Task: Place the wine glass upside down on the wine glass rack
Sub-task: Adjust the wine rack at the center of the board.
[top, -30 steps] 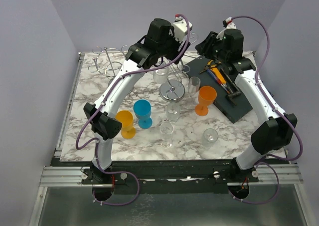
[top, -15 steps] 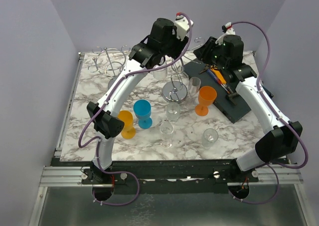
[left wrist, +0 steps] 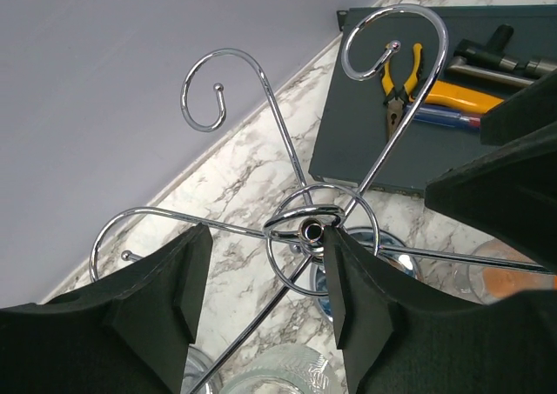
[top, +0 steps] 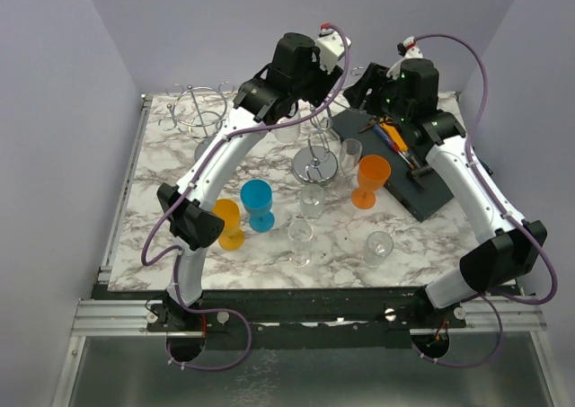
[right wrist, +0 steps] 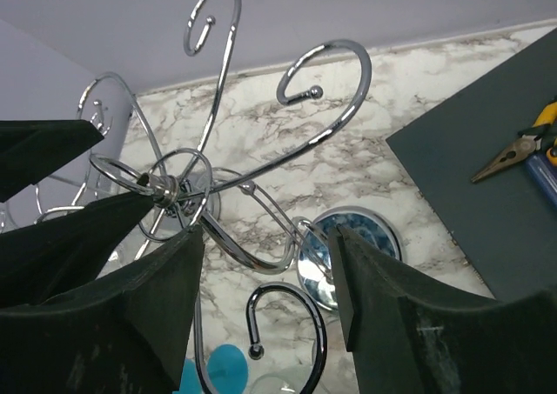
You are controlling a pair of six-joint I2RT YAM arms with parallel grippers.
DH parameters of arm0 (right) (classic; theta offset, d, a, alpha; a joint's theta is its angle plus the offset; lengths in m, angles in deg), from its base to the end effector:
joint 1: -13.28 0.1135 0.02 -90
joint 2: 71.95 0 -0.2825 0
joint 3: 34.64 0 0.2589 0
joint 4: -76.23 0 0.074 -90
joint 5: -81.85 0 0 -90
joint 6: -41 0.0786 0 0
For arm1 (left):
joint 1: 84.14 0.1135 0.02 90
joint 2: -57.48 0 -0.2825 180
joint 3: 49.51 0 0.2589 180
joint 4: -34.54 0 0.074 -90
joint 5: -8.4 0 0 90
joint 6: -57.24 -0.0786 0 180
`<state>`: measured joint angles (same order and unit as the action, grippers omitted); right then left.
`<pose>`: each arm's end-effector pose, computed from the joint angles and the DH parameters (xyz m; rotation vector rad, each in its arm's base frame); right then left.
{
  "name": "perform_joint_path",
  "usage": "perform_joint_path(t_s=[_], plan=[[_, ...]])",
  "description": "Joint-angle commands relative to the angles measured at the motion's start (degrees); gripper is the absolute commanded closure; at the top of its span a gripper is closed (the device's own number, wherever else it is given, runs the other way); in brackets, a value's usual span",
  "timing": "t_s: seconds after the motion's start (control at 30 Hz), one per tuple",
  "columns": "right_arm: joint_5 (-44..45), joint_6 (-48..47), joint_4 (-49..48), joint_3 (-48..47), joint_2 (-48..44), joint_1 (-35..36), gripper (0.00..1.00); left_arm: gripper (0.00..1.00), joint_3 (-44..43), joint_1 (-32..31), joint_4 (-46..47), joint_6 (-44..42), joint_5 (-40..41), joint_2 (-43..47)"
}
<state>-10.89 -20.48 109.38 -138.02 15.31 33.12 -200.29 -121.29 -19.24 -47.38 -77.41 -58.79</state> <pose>0.3760 0.1396 0.4229 0.1112 1.9123 0.6220 0.4038 -0.2987 0.4632 0.7894 1.7404 -0.1963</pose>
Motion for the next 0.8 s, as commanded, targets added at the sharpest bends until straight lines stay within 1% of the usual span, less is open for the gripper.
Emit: perform_joint_path(t_s=[0.0, 0.1, 0.27, 0.37, 0.47, 0.6, 0.77], plan=[[2.48, -2.34, 3.0, -4.89, 0.47, 0.21, 0.34, 0.39, 0.47, 0.67, 2.44, -1.2, 4.67, 3.01], [2.56, -2.62, 3.78, -7.27, 1.99, -0.27, 0.34, 0.37, 1.15, 0.86, 2.5, -1.32, 4.94, 3.96], [1.58, -2.65, 4.34, -10.23, 4.93, -1.96, 0.34, 0.29, 1.1, 0.85, 2.5, -1.26, 5.13, 5.15], [0.45, -1.44, 4.01, -10.88, 6.52, -3.17, 0.35, 0.21, 0.69, 0.85, 2.47, -0.37, 4.82, 5.95], [0.28, -0.48, 3.54, -10.56, 7.43, -3.49, 0.36, 0.2, 1.42, 0.84, 2.26, 0.65, 4.14, 6.94], [-0.11, 1.22, 1.87, -8.92, 7.6, -3.49, 0.38, 0.19, 3.2, 0.76, 1.44, 3.33, 1.23, 8.08], [-2.02, 4.98, -0.74, -7.82, 8.41, -3.49, 0.42, 0.17, 3.08, 0.02, -0.64, 6.36, -1.7, 6.43]])
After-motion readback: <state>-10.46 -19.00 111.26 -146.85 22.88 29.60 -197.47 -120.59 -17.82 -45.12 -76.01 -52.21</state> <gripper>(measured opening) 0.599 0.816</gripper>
